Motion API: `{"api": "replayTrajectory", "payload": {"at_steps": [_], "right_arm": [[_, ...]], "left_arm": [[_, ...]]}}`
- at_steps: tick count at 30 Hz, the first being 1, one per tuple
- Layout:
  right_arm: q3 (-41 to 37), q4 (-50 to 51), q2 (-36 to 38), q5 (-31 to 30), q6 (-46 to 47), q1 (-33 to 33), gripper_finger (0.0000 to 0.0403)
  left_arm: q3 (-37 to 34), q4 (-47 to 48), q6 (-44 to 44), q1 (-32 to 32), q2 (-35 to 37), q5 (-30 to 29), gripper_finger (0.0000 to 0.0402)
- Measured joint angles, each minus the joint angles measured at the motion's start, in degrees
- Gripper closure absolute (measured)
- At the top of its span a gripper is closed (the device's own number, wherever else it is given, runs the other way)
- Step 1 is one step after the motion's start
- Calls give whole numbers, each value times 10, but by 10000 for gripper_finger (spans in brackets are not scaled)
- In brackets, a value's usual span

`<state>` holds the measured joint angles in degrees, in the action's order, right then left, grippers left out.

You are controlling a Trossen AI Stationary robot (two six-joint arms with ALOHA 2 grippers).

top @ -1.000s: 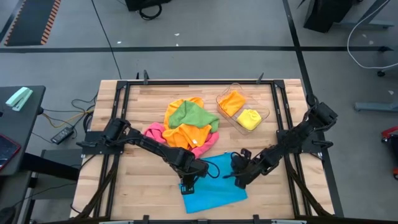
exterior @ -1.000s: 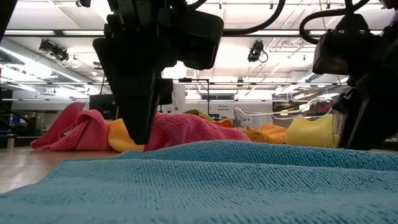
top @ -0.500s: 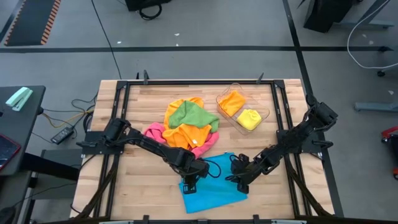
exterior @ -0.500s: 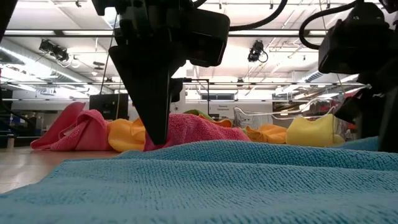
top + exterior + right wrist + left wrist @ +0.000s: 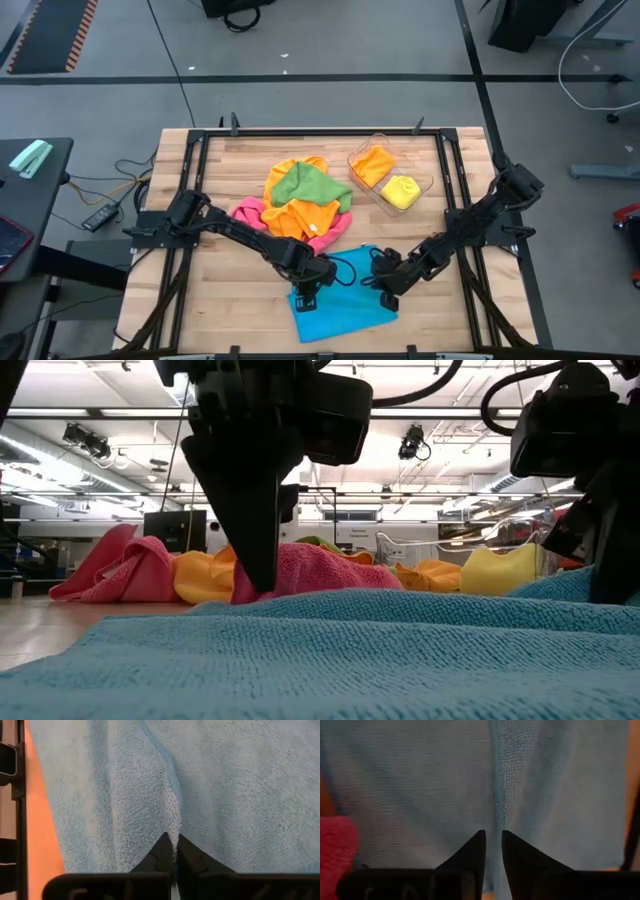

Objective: Fold microfiber towels
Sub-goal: Fold the blue towel

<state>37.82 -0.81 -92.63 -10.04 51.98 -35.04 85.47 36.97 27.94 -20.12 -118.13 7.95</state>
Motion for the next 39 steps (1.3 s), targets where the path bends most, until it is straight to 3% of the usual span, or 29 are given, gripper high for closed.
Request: {"api": "replayTrajectory", "payload": {"at_steps": [10, 26, 31, 36, 39], "right_arm": [[0, 83, 59, -20, 16, 0, 394], [1, 194, 61, -28, 51, 0, 381], [0, 217, 61, -13, 50, 4, 331], [0, 247, 71, 68, 51, 22, 257], [0, 261, 97, 75, 50, 25, 229]], "left_arm": [[0, -10, -21, 1, -1, -81, 329], [0, -13, -22, 4, -1, -84, 328], [0, -13, -21, 3, -1, -69, 321], [0, -12, -21, -2, -1, -58, 320], [0, -10, -20, -2, 2, -56, 323]]}}
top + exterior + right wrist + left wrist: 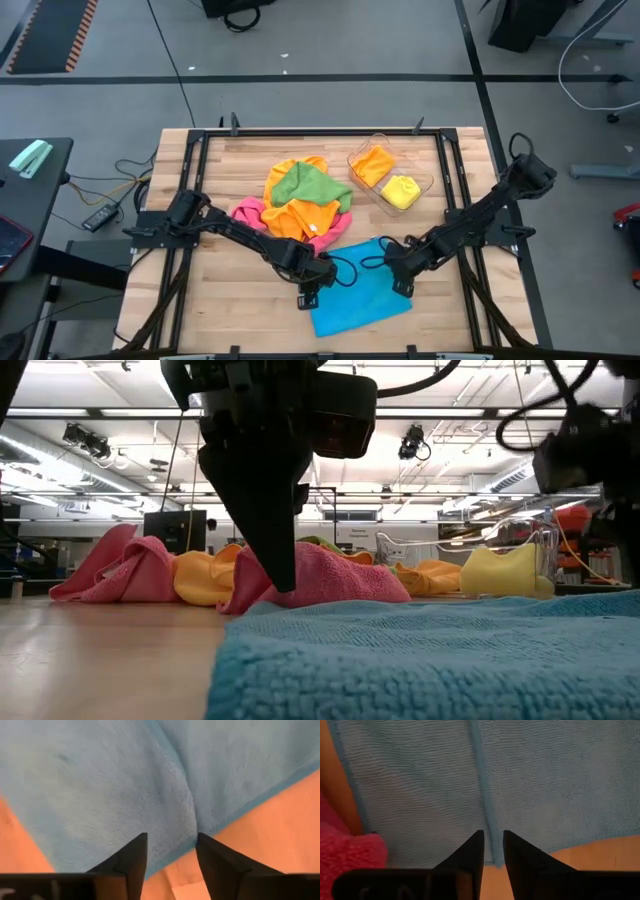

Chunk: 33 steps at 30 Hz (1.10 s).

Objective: Fold microfiber towels
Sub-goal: Fold the blue towel

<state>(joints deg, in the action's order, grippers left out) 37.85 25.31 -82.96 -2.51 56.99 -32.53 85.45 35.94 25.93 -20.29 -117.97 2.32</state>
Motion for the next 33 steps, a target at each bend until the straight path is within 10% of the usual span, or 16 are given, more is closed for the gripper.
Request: {"api": "replayTrajectory", "payload": {"at_steps": [8, 20, 33], "right_arm": [[0, 48, 80, -73, -22, 20, 219], [-55, -5, 97, 27, -115, 97, 219], [-55, -146, 119, 73, -152, -26, 222]], "left_arm": [[0, 24, -26, 14, 26, 1, 320], [0, 20, 17, 35, 30, 68, 329], [0, -72, 24, 5, 30, 121, 325]]}}
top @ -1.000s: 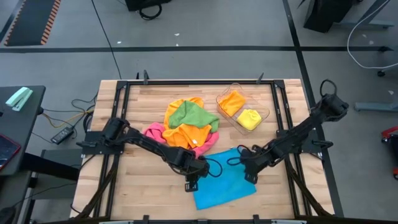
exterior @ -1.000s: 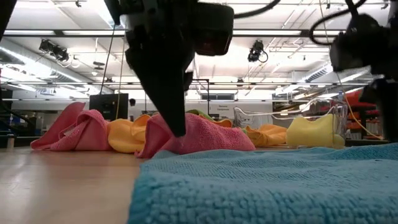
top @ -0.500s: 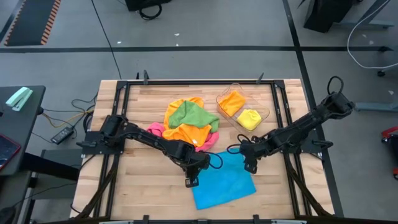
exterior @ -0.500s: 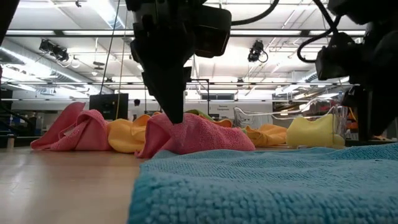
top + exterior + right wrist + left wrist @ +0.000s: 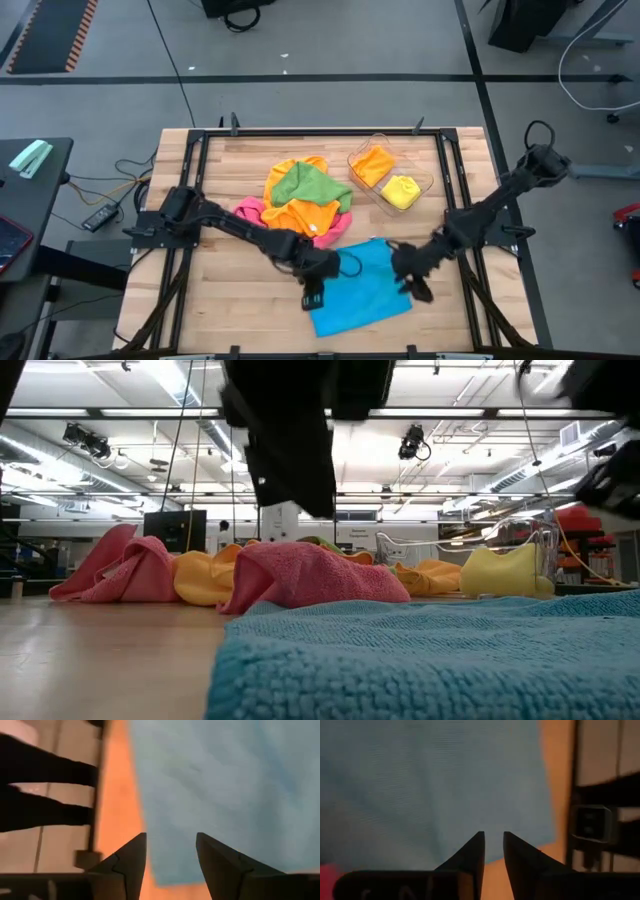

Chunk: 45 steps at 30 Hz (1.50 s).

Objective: Fold microfiber towels
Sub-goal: Fold the blue towel

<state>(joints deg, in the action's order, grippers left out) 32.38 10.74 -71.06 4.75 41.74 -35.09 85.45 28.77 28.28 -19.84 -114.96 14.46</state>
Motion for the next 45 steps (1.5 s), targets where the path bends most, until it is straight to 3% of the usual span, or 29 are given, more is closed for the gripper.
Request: {"api": "replayTrajectory", "payload": {"at_steps": [3, 9, 14, 21, 31, 38, 45], "right_arm": [[10, -21, -14, -65, -9, -66, 228], [57, -24, -95, -157, -75, -153, 230], [98, -4, -186, -185, -90, -189, 230], [153, 22, -272, -257, -120, -206, 238], [163, 34, -310, -261, -117, -197, 287], [160, 52, -286, -226, -62, -163, 389], [160, 52, -238, -187, 19, -110, 397]], "left_arm": [[0, -33, -40, -32, 0, -22, 319], [0, -64, -51, -90, -6, -143, 279], [0, -65, -24, -113, -15, -176, 258], [0, -73, -19, -142, -15, -244, 261], [0, -77, -17, -164, -20, -291, 213], [0, -127, -4, -164, -28, -289, 192], [0, -134, 58, -149, -33, -293, 198]]}}
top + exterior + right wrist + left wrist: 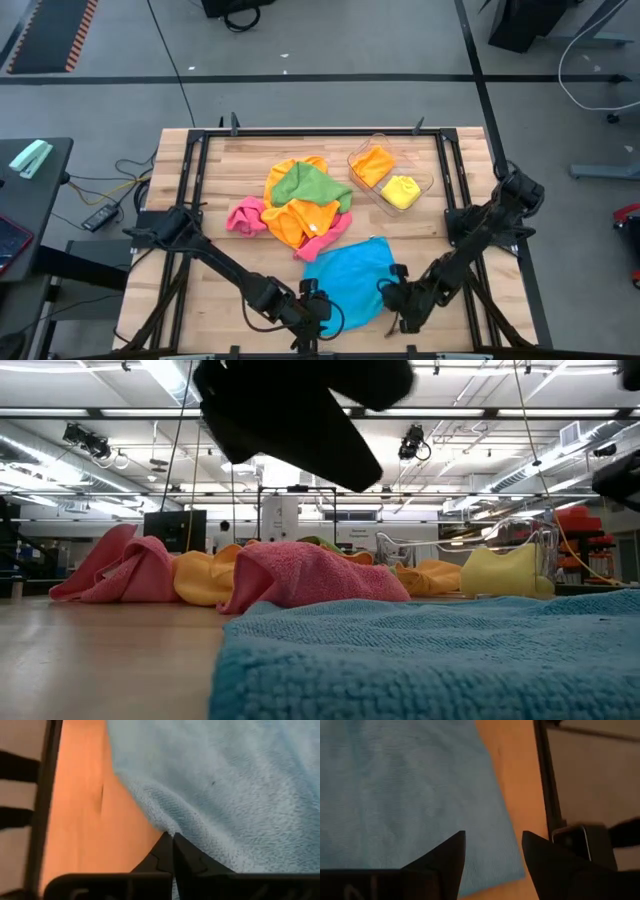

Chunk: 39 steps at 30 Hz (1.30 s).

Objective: Fold microfiber towels
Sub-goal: Fold the blue towel

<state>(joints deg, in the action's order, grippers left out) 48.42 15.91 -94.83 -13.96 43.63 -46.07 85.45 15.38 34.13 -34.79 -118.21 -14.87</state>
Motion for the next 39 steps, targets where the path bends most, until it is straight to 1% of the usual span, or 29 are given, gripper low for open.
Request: {"api": "replayTrajectory", "payload": {"at_steps": [8, 12, 17, 22, 27, 31, 35, 39], "right_arm": [[0, 25, 42, 73, 86, 68, 398], [-2, 46, 37, 109, 138, 103, 398], [-19, 51, 24, 151, 158, 149, 399], [-17, 47, 23, 162, 117, 161, 399], [-16, 46, 23, 163, 120, 161, 400], [-17, 49, 23, 163, 137, 170, 400], [-20, 51, 23, 162, 138, 184, 400], [-20, 50, 23, 168, 133, 188, 400]], "left_arm": [[0, -20, 49, 18, -3, 0, 183], [0, -19, 65, 20, -4, 0, 180], [0, -18, 89, 21, -4, 15, 185], [0, -5, 100, 22, -4, 15, 185], [0, 1, 132, 27, -4, 12, 176], [0, -17, 132, 28, -4, 12, 179], [0, -15, 131, 28, -11, 12, 185], [0, -13, 146, 28, -30, 30, 184]]}}
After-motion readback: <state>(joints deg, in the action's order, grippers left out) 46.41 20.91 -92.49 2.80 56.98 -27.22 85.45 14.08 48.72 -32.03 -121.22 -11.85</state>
